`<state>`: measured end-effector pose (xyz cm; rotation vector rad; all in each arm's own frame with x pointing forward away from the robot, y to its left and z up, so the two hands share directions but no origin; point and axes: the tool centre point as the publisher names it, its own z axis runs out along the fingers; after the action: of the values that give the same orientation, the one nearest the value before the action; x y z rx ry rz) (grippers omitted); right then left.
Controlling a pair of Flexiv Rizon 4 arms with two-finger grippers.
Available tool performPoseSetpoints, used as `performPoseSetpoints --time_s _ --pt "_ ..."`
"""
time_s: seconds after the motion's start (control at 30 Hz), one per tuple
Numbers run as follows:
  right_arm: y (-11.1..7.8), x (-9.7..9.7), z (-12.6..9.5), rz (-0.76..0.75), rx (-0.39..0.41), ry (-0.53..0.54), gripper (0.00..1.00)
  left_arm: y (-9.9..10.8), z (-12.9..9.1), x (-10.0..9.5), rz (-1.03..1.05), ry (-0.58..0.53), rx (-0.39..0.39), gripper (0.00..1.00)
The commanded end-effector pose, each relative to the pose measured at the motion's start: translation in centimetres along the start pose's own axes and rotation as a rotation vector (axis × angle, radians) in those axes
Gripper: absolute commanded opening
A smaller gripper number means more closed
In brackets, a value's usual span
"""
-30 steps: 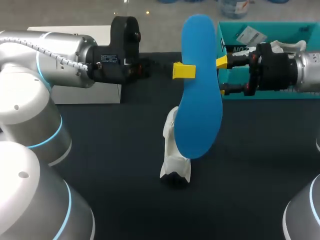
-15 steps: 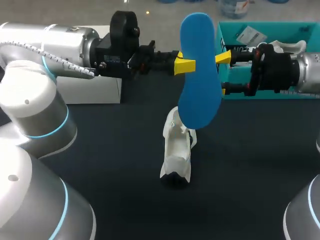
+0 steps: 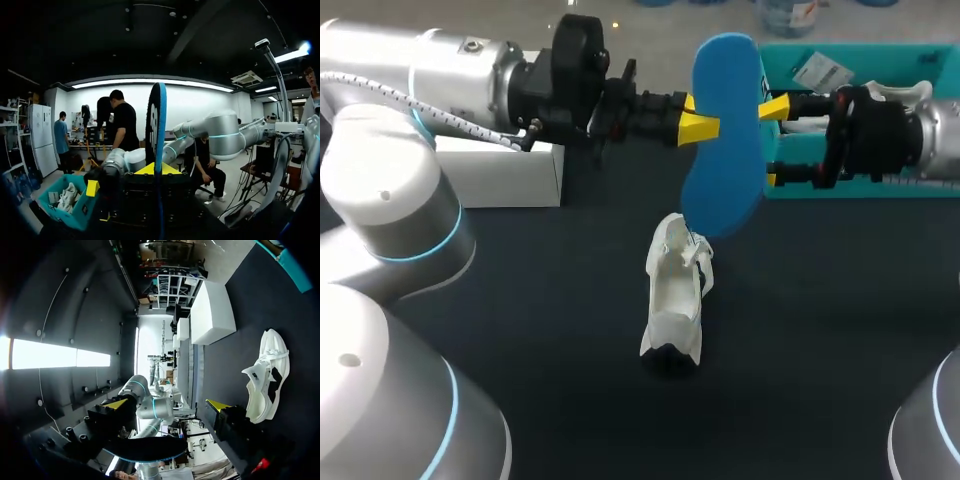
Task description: Take the shoe out of the shoebox, open the shoe tongue, remove and reinsert the insole, then place the shoe into the shoebox
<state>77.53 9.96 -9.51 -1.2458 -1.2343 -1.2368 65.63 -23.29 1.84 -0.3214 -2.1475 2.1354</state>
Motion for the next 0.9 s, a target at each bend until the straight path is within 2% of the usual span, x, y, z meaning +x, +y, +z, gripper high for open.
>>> performPoseSetpoints --time_s 0.03,0.13,0.6,0.73,0.9 --pt "0.1 0.2 0.1 0.005 0.005 -0.005 1.00 1.9 -0.3 -1.5 0.558 0.056 -0.031 0.00" --pt "0.2 0.4 0.3 0.007 0.010 -0.002 1.00 2.2 -0.7 -2.5 0.791 0.085 -0.086 0.00" --pt "0.2 0.4 0.4 -0.013 0.017 0.020 1.00 2.3 -0.7 -2.6 0.771 0.064 -0.095 0.00" --pt "0.2 0.4 0.4 -0.013 0.017 0.020 1.00 5.0 -1.1 -3.6 1.109 0.030 -0.127 0.00" --pt "0.2 0.4 0.4 -0.013 0.017 0.020 1.00 6.8 -1.5 -4.5 1.344 -0.006 -0.129 0.00"
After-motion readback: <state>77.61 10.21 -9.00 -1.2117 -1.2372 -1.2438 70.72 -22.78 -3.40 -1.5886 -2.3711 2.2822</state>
